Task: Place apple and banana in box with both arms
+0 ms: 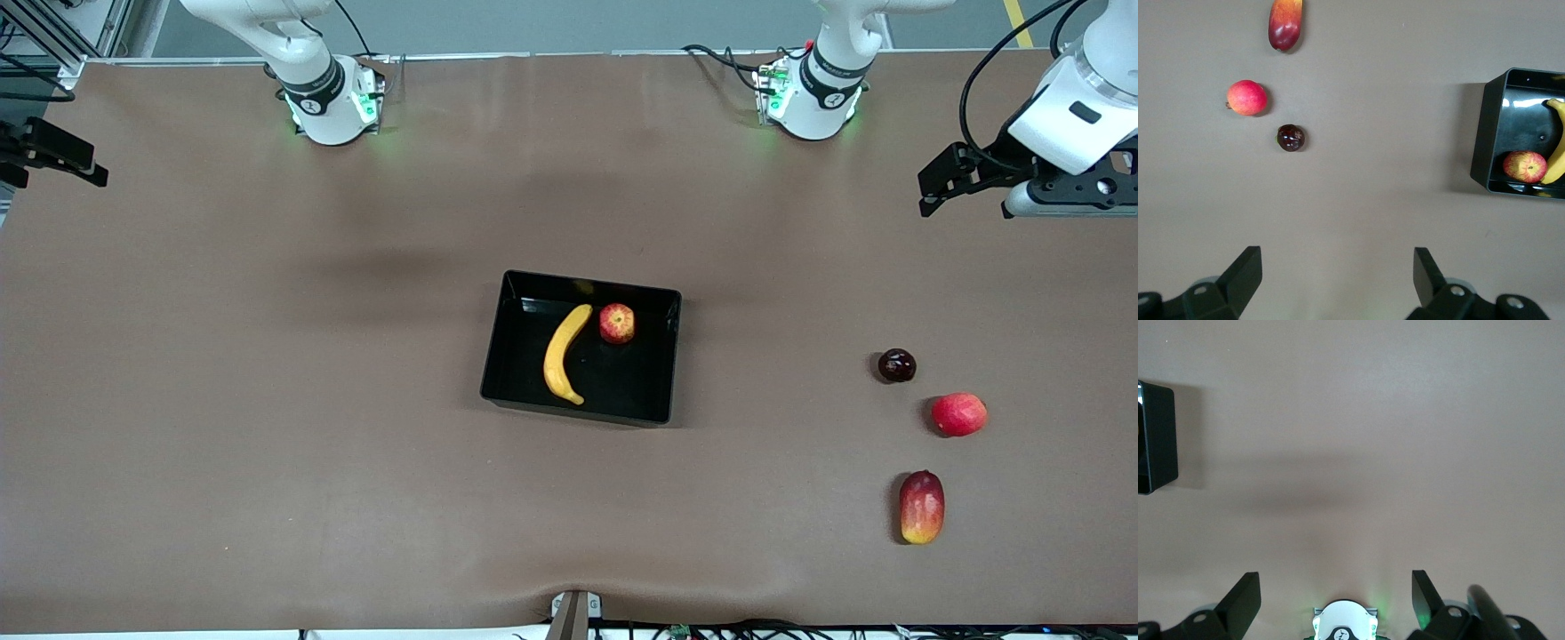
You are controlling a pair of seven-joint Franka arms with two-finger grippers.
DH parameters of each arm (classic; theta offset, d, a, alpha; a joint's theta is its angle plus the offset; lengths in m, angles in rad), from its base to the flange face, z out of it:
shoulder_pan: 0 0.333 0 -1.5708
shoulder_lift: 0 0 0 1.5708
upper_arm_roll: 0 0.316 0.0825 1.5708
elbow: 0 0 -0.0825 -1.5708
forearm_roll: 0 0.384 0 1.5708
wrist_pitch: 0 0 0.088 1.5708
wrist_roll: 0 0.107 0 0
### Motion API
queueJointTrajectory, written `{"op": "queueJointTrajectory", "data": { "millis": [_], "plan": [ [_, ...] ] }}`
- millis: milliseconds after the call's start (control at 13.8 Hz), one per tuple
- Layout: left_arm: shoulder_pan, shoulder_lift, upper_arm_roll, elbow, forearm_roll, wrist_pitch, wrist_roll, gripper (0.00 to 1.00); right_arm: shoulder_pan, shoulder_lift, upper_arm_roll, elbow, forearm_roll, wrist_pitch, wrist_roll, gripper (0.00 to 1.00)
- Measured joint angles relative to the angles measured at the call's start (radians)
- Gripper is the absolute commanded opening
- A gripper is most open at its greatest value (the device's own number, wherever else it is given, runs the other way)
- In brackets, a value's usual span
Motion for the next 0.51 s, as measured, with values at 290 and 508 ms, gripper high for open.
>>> {"op": "queueJointTrajectory", "data": {
  "millis": [290,508],
  "plan": [
    [0.000,0.010,0.000,0.001,0.000,0.004,0.000,1.00,0.000,0.000,0.000,0.000,0.000,0.000,0.000,1.00],
    [0.000,0.010,0.000,0.009,0.032,0.006,0.000,1.00,0.000,-0.001,-0.002,0.000,0.000,-0.001,0.000,1.00]
  ]
}}
